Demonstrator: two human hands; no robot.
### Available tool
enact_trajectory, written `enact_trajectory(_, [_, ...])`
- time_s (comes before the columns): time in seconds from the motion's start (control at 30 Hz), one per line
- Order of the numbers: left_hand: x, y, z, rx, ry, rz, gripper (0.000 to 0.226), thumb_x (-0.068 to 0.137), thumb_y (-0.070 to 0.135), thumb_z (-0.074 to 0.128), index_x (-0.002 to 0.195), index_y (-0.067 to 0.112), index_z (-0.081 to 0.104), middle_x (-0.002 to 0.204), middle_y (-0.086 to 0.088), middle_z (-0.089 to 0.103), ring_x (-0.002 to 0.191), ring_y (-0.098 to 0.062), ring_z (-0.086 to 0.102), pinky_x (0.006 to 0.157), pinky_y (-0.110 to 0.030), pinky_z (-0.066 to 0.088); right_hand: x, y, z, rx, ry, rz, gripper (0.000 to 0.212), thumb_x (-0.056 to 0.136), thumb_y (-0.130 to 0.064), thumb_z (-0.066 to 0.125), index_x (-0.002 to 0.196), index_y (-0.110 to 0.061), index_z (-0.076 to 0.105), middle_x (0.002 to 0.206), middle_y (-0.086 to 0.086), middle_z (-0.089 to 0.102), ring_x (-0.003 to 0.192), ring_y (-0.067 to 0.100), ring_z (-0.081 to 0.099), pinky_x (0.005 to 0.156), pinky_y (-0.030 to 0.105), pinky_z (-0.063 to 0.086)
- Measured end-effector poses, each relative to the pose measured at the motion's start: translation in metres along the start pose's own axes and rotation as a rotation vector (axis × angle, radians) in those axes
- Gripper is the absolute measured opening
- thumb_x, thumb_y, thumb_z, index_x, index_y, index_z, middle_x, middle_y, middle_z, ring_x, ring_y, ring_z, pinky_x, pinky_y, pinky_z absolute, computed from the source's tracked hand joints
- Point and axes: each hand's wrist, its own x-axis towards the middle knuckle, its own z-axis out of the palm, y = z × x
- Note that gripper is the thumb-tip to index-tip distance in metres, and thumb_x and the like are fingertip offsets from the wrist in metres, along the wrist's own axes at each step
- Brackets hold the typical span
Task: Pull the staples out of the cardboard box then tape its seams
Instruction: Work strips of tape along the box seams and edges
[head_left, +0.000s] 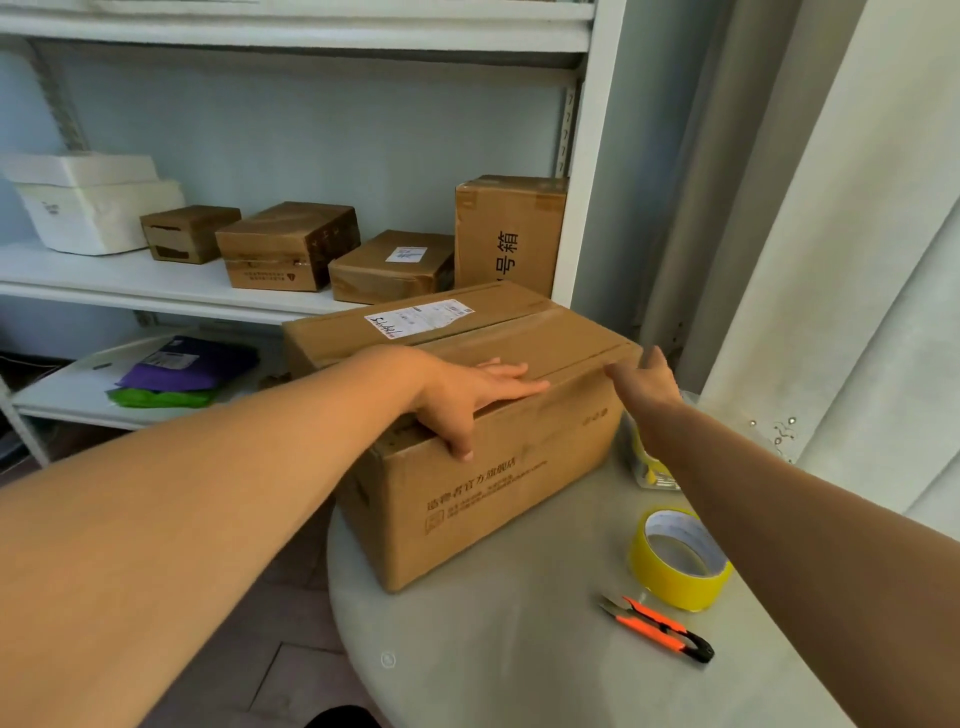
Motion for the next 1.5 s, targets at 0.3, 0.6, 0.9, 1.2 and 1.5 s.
enact_trajectory(0.3, [-0.001, -0.005, -0.005, 0.011, -0.05, 0.005, 0.11, 0.08, 0.001, 0.066, 0.146, 0.046, -0.009, 0.156, 0.019, -0.013, 0.146, -0.014, -0.004, 0.118, -0.041, 0.01, -0.002, 0.01, -0.02, 0.15, -0.015, 0.065, 0.065, 0.094, -0.023, 0.055, 0.151, -0.015, 0.026, 0.151, 0.006, 0.034, 0.136, 0.027, 0.035, 0.109, 0.038, 0.031])
enact_trajectory(0.6, [0.044, 0.031, 0.011, 0.036, 0.28, -0.129, 0.079, 0.094, 0.03, 0.054, 0.152, 0.033, 0.0, 0.159, 0.009, -0.004, 0.146, -0.022, -0.003, 0.114, -0.06, 0.006, -0.022, 0.016, -0.01, 0.321, 0.066, 0.084, 0.068, 0.078, -0.031, 0.076, 0.132, -0.014, 0.038, 0.128, 0.007, 0.049, 0.11, 0.022, 0.048, 0.091, 0.032, 0.042])
enact_trajectory(0.9, [0.056, 0.047, 0.013, 0.159, 0.283, 0.033, 0.096, 0.089, 0.011, 0.061, 0.146, 0.049, -0.006, 0.157, 0.019, -0.013, 0.146, -0.014, -0.012, 0.108, -0.07, 0.004, -0.05, 0.027, -0.002, 0.245, 0.196, 0.033, 0.06, 0.077, -0.04, 0.067, 0.13, -0.03, 0.043, 0.127, 0.005, 0.05, 0.116, 0.025, 0.049, 0.1, 0.045, 0.044])
enact_trajectory(1.2, [0.054, 0.049, 0.012, 0.249, 0.365, 0.134, 0.094, 0.089, 0.004, 0.056, 0.143, 0.057, 0.0, 0.156, 0.01, 0.006, 0.145, -0.019, 0.009, 0.113, -0.046, 0.03, -0.062, 0.049, -0.028, 0.202, 0.198, 0.029, 0.029, 0.09, -0.007, 0.049, 0.104, -0.02, 0.07, 0.096, -0.001, 0.067, 0.087, 0.014, 0.061, 0.074, 0.029, 0.05])
enact_trajectory(1.5, [0.05, 0.067, 0.028, 0.144, 0.504, 0.125, 0.061, 0.095, 0.013, 0.048, 0.147, 0.036, 0.025, 0.156, 0.0, 0.02, 0.143, -0.023, 0.022, 0.116, -0.048, 0.02, -0.036, 0.072, -0.054, -0.4, -0.032, 0.054, 0.02, 0.086, -0.013, 0.051, 0.091, -0.004, 0.068, 0.088, 0.012, 0.067, 0.09, 0.03, 0.064, 0.076, 0.033, 0.053])
